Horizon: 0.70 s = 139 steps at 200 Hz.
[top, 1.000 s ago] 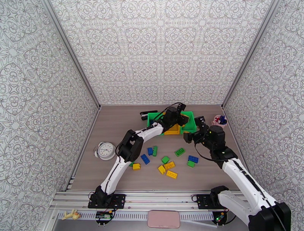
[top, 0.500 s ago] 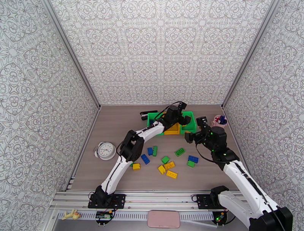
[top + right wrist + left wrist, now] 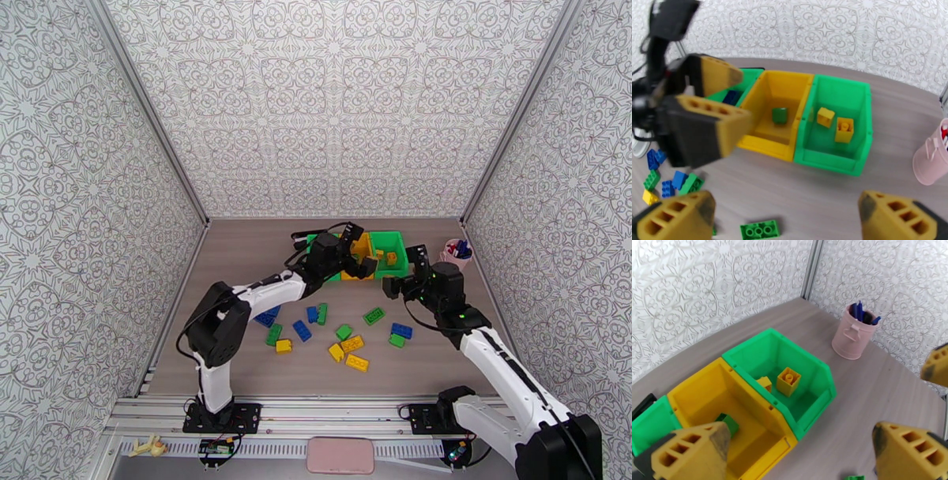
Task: Sort the legos into containers by color
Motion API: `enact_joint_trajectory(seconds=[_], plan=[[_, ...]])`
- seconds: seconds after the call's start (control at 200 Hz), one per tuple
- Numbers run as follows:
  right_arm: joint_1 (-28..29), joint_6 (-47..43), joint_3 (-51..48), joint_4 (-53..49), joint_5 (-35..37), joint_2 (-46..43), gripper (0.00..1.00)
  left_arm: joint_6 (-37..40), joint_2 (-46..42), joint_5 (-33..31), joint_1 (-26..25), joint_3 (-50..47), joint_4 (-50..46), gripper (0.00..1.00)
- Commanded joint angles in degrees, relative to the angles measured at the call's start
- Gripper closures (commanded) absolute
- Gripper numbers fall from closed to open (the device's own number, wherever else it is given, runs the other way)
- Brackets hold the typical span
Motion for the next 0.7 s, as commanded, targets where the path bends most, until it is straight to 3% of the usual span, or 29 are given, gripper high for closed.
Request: enact_joint_trajectory(seconds=[0.0,0.135,0.34,0.535,0.69], plan=[[-0.3,-0.6,-1.0,-3.5,-0.1,0.9,0.0,4.5,-5.5,1.5,0.7,-8.7,5.9,0.0],[-0.1,-0.4,-0.9,-6.6,-1.0,2.5,0.0,12.0,-13.1,6.3,0.9,-16.5,1.7,0.0],[3.5,1.1,-1.2,-10.0,-0.4,6.4,0.0,17.4,-22.8,15.5,2.3,-22.9,-6.8,0.0],[9.6,1.4,2.2,-12.2,5.7,12.6,0.0,21.8,-28.3,19.3,2.5,-25.5,-14.6,0.0],[11.9,-0.1,7.4,-17.4,6.6,20.3,0.0,23.0,-30.5,19.6,2.6,-26.6,-17.9,0.0]])
